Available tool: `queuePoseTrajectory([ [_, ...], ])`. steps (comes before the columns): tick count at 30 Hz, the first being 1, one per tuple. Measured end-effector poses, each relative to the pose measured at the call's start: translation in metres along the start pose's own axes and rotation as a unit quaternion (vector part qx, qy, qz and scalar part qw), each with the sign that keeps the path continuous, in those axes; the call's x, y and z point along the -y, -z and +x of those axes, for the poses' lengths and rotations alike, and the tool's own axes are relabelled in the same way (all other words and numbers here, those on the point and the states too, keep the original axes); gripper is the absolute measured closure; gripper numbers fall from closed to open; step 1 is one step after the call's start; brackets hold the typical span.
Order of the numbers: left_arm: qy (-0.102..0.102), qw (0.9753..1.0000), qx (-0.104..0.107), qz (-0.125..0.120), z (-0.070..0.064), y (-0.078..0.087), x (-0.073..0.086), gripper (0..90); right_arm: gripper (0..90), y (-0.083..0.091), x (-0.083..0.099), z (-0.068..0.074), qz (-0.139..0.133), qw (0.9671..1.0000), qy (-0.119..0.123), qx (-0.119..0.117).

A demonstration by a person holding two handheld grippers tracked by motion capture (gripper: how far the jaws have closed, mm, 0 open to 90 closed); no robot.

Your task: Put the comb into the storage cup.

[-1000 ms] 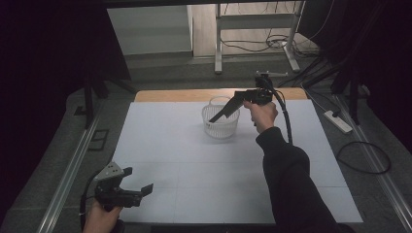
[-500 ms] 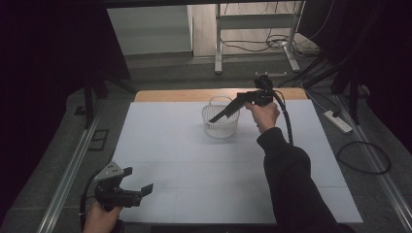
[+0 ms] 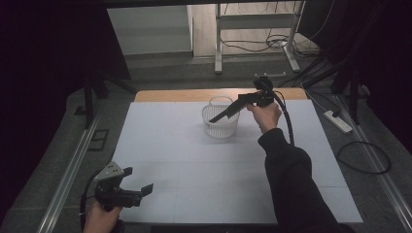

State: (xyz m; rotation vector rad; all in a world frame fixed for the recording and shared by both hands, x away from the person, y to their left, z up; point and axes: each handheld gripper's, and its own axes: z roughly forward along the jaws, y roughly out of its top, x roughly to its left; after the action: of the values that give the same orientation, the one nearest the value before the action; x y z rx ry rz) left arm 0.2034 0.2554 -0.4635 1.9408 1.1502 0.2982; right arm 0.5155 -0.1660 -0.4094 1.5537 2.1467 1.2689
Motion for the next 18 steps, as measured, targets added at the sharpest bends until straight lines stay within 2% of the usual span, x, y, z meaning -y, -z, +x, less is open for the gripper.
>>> queuePoseTrajectory([
  [3,0.001,1.0,0.0,0.0,0.0001,0.0,0.0,0.0,71.7,-0.0006,0.0006,-0.0001,0.002,0.9999,0.007,0.008],
  [18,0.001,1.0,0.0,0.001,0.0001,-0.0003,-0.0002,0.0,68.0,-0.0031,0.0055,-0.007,0.006,0.9998,0.003,0.018],
])
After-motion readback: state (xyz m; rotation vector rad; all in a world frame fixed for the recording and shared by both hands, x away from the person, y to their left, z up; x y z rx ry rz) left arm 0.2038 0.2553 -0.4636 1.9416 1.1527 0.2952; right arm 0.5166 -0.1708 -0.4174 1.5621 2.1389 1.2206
